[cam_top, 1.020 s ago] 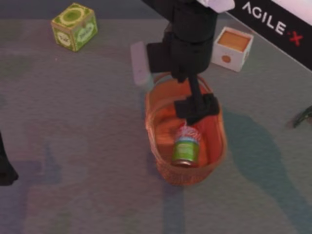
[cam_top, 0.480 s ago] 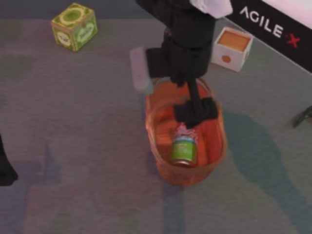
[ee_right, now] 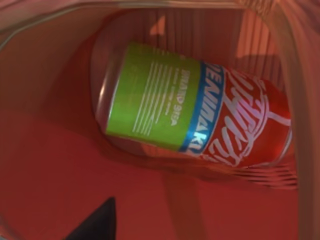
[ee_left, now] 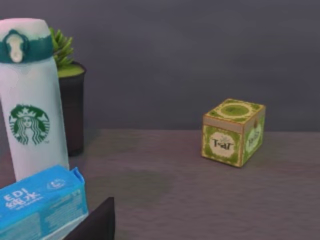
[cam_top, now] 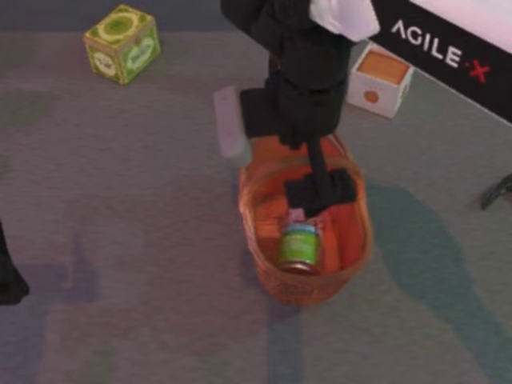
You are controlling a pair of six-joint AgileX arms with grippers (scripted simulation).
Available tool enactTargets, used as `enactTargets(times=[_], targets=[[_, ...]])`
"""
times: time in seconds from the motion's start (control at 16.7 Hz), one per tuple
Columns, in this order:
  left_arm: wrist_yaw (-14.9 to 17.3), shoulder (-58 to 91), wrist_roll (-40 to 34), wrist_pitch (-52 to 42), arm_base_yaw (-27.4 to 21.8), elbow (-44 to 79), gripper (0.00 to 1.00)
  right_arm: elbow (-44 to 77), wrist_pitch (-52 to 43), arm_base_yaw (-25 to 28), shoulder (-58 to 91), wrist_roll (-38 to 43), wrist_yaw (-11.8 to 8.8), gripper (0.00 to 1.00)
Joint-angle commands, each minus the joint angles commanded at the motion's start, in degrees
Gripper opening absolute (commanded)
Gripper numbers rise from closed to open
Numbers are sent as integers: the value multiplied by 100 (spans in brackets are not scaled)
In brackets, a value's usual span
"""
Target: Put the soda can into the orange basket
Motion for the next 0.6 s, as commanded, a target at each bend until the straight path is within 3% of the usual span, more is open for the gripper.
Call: enactTargets(times=[0.6], targets=[[0, 0, 0, 0, 0, 0, 100, 0, 0, 0, 0, 0, 0, 17]])
